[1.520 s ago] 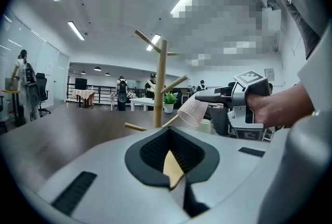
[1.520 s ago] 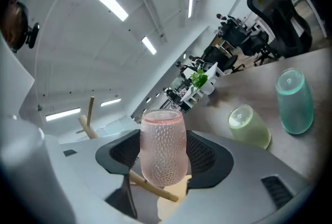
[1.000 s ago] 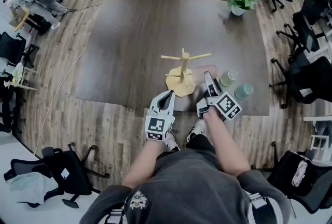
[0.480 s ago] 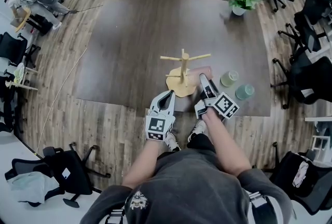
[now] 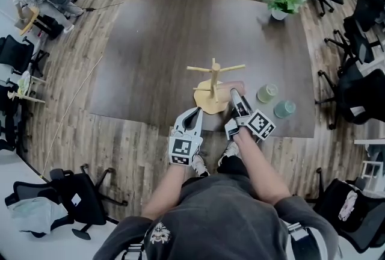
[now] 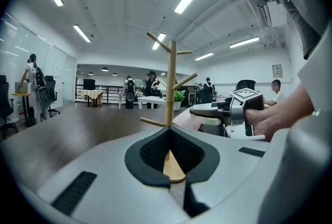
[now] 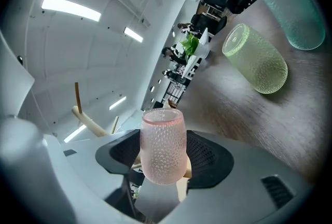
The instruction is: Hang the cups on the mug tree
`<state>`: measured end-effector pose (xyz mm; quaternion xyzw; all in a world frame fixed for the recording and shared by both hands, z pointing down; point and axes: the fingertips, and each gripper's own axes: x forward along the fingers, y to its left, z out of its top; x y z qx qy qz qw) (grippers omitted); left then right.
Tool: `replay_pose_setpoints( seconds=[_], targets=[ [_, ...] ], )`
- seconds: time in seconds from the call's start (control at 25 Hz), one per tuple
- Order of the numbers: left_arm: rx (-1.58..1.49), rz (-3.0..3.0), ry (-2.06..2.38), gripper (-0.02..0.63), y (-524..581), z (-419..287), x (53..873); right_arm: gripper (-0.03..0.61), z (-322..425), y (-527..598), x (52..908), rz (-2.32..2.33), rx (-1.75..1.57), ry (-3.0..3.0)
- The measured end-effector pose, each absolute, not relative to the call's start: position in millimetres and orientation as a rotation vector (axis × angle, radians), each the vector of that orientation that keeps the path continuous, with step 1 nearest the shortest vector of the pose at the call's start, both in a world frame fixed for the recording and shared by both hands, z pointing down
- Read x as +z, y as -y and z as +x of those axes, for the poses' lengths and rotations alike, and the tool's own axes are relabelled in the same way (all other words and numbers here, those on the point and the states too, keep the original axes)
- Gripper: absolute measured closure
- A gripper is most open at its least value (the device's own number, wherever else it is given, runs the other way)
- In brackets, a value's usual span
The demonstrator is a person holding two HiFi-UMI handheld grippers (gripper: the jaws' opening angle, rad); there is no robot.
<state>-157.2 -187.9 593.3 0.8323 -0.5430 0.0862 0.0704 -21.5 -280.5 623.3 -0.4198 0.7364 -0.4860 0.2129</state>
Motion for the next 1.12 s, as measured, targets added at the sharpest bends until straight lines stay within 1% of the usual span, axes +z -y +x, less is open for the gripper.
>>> replay_pose_setpoints(
  seconds=[0.28, 0.8, 0.96, 1.12],
  targets=[
    [0.255, 2.508, 1.64, 0.607, 187.6, -159.9, 584.5, 0.281, -25.5, 283.2, 623.4, -1.126, -1.348, -2.061],
    [0.23, 2.559, 1.634, 0.607, 187.4, -156.6, 567.2, 0.276, -13.1, 268.5, 620.2, -1.202, -1.312, -2.049],
    [0.205, 2.576, 1.62, 0.607, 184.6, -154.5, 560.8, 0.276, -13.1, 250.1, 606.5, -1.245, -1.225, -2.162],
    [0.171, 2.603, 1.602, 0.607, 179.2, -153.9, 552.0, 0.276, -18.9, 235.0, 582.3, -1.304, -1.053, -2.319]
  ],
)
